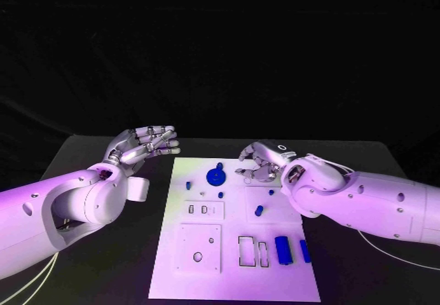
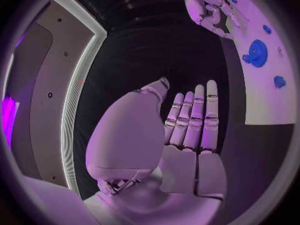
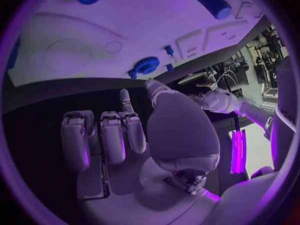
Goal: Assemble the parts on the task board
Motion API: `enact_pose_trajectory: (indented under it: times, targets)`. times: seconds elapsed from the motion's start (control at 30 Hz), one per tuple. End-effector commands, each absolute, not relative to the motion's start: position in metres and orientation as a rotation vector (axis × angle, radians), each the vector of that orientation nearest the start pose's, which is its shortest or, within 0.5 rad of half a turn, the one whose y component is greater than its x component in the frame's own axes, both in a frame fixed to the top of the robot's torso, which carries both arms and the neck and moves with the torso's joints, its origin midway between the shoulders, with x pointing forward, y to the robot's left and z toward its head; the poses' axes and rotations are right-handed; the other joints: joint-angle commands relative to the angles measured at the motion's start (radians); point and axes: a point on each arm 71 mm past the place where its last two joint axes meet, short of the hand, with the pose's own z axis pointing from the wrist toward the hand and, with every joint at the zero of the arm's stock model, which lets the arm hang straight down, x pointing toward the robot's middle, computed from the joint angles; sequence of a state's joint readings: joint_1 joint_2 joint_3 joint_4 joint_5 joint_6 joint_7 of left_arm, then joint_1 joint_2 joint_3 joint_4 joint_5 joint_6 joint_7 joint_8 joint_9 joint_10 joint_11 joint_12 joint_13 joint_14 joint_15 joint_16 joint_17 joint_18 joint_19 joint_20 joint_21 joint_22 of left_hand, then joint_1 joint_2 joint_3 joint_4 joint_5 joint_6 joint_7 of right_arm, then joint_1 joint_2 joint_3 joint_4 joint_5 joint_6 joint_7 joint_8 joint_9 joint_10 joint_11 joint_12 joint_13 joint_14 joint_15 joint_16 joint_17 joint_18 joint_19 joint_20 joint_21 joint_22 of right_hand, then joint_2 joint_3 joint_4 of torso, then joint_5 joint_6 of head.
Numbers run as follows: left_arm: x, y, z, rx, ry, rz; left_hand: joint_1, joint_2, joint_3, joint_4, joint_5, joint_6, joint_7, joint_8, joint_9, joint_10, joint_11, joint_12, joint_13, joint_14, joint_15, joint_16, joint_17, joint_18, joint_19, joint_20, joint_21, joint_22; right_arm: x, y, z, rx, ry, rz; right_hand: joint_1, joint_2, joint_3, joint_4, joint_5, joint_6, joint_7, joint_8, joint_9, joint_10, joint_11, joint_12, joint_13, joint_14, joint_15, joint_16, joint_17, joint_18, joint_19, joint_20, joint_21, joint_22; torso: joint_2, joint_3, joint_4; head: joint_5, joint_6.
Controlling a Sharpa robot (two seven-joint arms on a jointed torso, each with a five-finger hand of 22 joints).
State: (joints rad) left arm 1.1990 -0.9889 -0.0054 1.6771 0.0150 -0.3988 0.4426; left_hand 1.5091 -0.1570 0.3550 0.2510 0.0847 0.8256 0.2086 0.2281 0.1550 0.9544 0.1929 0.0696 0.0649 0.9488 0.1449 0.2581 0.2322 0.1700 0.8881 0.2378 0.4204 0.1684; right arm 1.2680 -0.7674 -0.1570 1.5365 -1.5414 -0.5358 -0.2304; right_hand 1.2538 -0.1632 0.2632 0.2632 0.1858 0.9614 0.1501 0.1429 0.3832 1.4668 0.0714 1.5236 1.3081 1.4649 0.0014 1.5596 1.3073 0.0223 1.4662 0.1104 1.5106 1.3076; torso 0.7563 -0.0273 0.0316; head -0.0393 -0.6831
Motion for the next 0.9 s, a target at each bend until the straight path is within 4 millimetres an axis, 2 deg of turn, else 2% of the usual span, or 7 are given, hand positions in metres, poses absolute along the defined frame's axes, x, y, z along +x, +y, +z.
enact_pose_trajectory:
  times: [0.03,0.2,0.33,0.47,0.7,0.87,0.9]
  targets:
    - [0.466,0.240,-0.150,-1.114,1.290,-1.539,-0.007,0.003,0.001,-0.003,-0.005,-0.008,0.027,-0.005,-0.001,-0.010,0.000,-0.006,-0.001,-0.006,0.001,-0.005,0.001,0.011,-0.007,0.002,0.004,-0.001,0.479,-0.190,-0.164,0.014,1.460,0.728,0.037,-0.013,0.018,-0.016,0.004,0.000,0.000,-0.005,-0.002,0.063,-0.003,-0.010,0.209,0.092,-0.005,-0.003,0.202,0.003,0.038,-0.005,-0.018,0.187,-0.006,0.0023,-0.0083,-0.005,0.004]
    - [0.468,0.239,-0.151,-1.114,1.293,-1.542,-0.007,0.003,0.001,-0.004,-0.005,-0.008,0.027,-0.005,-0.001,-0.010,0.000,-0.006,-0.001,-0.006,0.001,-0.006,0.001,0.011,-0.007,0.002,0.004,-0.001,0.477,-0.231,-0.159,0.116,1.527,0.792,0.109,-0.046,0.048,-0.067,0.003,0.000,0.004,-0.011,-0.005,0.054,0.000,-0.022,0.199,0.090,-0.004,-0.006,0.193,0.007,0.028,-0.004,-0.030,0.178,-0.015,0.0058,-0.0206,-0.015,0.006]
    - [0.469,0.237,-0.152,-1.113,1.297,-1.549,-0.007,0.002,0.001,-0.004,-0.005,-0.008,0.027,-0.005,-0.001,-0.010,0.000,-0.006,-0.001,-0.006,0.001,-0.006,0.001,0.011,-0.007,0.002,0.004,-0.001,0.475,-0.258,-0.161,0.106,1.571,0.797,0.150,-0.062,0.066,-0.099,0.003,-0.002,0.007,-0.017,-0.008,0.049,0.002,-0.029,0.193,0.090,-0.002,-0.007,0.193,0.007,0.027,-0.003,-0.033,0.177,-0.020,0.0085,-0.0262,-0.025,0.008]
    - [0.471,0.234,-0.153,-1.112,1.301,-1.556,-0.007,0.002,0.001,-0.005,-0.005,-0.008,0.027,-0.005,-0.001,-0.010,0.000,-0.006,-0.001,-0.006,0.001,-0.006,0.002,0.011,-0.007,0.002,0.004,-0.001,0.473,-0.284,-0.168,0.087,1.594,0.759,0.166,-0.074,0.073,-0.114,0.002,-0.003,0.008,-0.020,-0.010,0.046,0.002,-0.032,0.191,0.090,0.000,-0.006,0.195,0.007,0.027,-0.002,-0.033,0.177,-0.024,0.0135,-0.0310,-0.031,0.006]
    - [0.473,0.233,-0.154,-1.111,1.302,-1.559,-0.006,0.001,0.002,-0.007,-0.005,-0.006,0.026,-0.004,-0.001,-0.008,0.000,-0.005,0.000,-0.005,0.001,-0.007,0.002,0.011,-0.007,0.002,0.005,-0.001,0.470,-0.307,-0.187,0.078,1.625,0.694,0.173,-0.078,0.078,-0.122,0.002,-0.010,0.010,-0.026,-0.013,0.044,0.004,-0.035,0.188,0.090,0.001,-0.006,0.196,0.007,0.027,-0.001,-0.034,0.177,-0.027,0.0180,-0.0347,-0.027,0.002]
    - [0.474,0.234,-0.155,-1.112,1.302,-1.558,-0.005,0.000,0.001,-0.007,-0.005,-0.005,0.026,-0.004,-0.001,-0.008,-0.001,-0.004,0.000,-0.006,0.001,-0.007,0.002,0.011,-0.008,0.002,0.005,-0.001,0.472,-0.311,-0.199,0.098,1.646,0.676,0.162,-0.084,0.073,-0.118,0.001,-0.014,0.011,-0.029,-0.014,0.043,0.006,-0.037,0.187,0.090,0.004,-0.006,0.195,0.008,0.026,0.001,-0.036,0.176,-0.028,0.0202,-0.0370,-0.024,0.001]
    - [0.474,0.234,-0.155,-1.112,1.302,-1.558,-0.005,0.000,0.001,-0.007,-0.005,-0.005,0.026,-0.004,-0.001,-0.008,-0.001,-0.004,0.000,-0.006,0.001,-0.007,0.002,0.011,-0.008,0.002,0.005,-0.001,0.472,-0.311,-0.202,0.105,1.652,0.674,0.160,-0.085,0.071,-0.117,0.001,-0.015,0.012,-0.030,-0.014,0.042,0.006,-0.037,0.187,0.090,0.004,-0.007,0.194,0.008,0.025,0.001,-0.037,0.175,-0.028,0.0193,-0.0368,-0.023,0.001]
